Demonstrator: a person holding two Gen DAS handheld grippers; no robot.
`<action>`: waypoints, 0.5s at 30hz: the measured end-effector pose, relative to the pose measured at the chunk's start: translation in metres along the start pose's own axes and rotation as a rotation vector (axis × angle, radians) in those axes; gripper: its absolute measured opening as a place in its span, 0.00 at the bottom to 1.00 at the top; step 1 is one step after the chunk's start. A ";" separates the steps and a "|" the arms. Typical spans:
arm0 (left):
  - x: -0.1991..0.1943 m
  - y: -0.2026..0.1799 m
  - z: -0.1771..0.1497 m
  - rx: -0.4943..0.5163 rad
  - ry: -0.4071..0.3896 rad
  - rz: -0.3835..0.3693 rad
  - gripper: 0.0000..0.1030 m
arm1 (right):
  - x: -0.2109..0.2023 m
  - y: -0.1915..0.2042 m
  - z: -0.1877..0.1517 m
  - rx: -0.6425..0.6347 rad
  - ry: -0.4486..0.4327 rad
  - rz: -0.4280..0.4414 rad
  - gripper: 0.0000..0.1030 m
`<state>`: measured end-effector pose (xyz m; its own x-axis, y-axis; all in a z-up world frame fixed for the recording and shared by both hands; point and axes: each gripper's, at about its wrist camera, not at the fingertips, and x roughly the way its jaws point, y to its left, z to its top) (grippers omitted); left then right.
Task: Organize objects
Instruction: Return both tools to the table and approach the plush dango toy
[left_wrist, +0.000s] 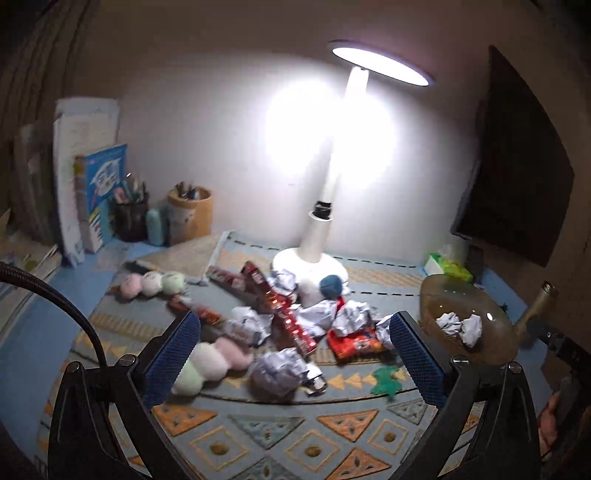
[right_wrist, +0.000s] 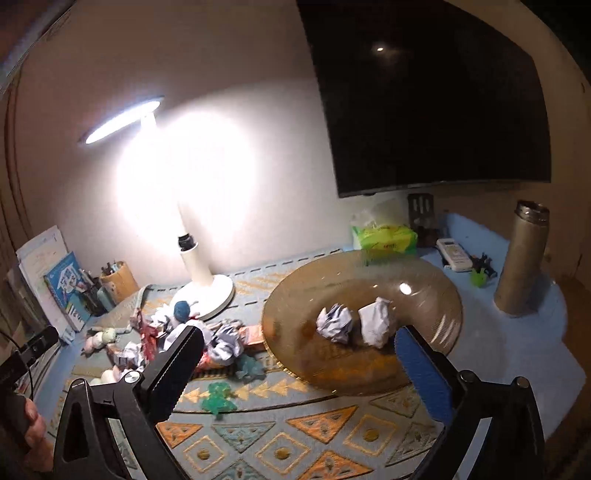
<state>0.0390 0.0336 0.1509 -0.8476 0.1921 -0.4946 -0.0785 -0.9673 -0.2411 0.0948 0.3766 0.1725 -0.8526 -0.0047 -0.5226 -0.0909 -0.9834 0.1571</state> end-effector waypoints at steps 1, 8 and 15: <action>0.000 0.020 -0.006 -0.043 0.021 0.030 1.00 | 0.005 0.010 -0.005 -0.026 0.025 0.017 1.00; 0.006 0.110 -0.052 -0.056 0.120 0.269 1.00 | 0.048 0.068 -0.048 -0.145 0.176 0.074 1.00; 0.046 0.127 -0.076 -0.019 0.266 0.262 1.00 | 0.114 0.086 -0.093 -0.212 0.293 -0.005 1.00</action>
<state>0.0297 -0.0682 0.0341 -0.6716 -0.0232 -0.7405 0.1350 -0.9866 -0.0915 0.0371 0.2747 0.0485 -0.6656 -0.0211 -0.7460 0.0399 -0.9992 -0.0073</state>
